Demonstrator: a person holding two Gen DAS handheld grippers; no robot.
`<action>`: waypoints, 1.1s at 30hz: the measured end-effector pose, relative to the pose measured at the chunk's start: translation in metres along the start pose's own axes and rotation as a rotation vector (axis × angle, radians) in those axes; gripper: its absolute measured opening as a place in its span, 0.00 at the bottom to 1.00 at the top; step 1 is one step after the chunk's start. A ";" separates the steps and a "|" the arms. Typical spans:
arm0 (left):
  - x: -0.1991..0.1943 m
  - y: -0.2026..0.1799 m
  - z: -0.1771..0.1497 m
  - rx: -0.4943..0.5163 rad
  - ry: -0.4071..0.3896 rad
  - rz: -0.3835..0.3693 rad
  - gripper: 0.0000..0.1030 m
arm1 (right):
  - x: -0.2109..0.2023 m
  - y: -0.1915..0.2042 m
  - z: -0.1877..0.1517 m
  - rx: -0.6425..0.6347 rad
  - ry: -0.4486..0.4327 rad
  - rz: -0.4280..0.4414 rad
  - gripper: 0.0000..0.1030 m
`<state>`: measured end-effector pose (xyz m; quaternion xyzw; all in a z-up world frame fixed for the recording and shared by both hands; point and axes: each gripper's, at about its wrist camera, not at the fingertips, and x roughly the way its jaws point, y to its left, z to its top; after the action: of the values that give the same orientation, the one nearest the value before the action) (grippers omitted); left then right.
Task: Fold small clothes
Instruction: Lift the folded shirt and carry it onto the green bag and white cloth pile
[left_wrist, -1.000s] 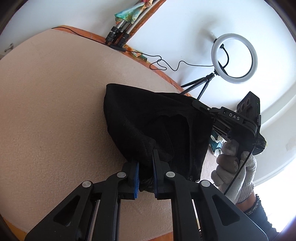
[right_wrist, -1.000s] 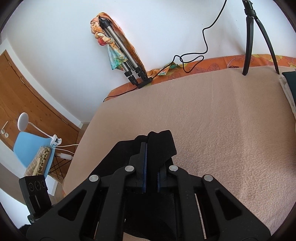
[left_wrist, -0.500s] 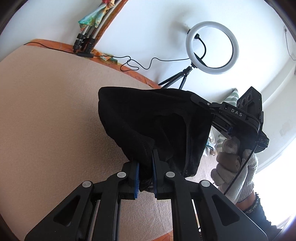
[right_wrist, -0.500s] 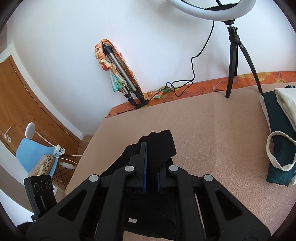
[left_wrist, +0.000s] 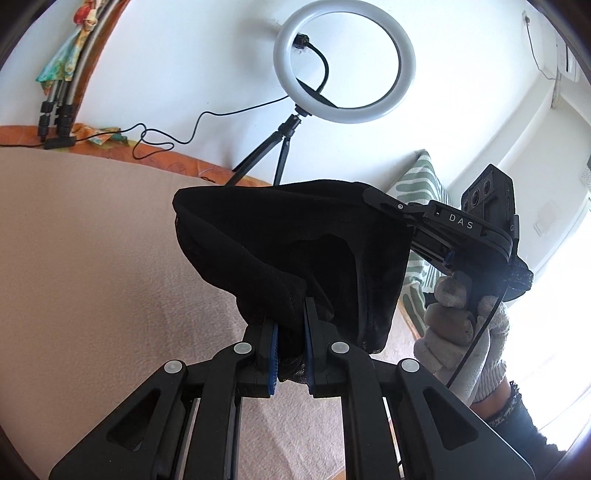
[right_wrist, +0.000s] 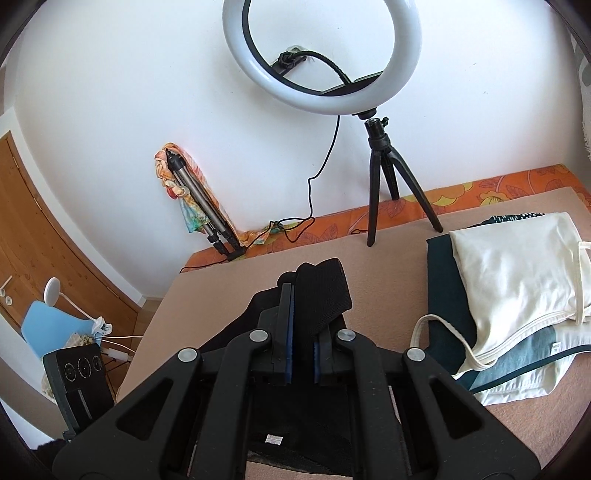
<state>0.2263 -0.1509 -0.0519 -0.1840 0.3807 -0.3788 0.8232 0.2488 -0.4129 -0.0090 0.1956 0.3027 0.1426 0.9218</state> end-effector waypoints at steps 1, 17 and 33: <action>0.007 -0.006 0.002 0.010 0.003 -0.007 0.09 | -0.005 -0.007 0.004 0.002 -0.006 -0.009 0.08; 0.105 -0.102 0.032 0.176 0.031 -0.122 0.09 | -0.083 -0.122 0.061 0.034 -0.124 -0.131 0.08; 0.200 -0.111 0.016 0.290 0.126 -0.008 0.09 | -0.025 -0.266 0.075 0.131 -0.043 -0.199 0.08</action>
<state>0.2694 -0.3754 -0.0731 -0.0404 0.3721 -0.4438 0.8142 0.3141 -0.6782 -0.0596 0.2271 0.3093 0.0259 0.9231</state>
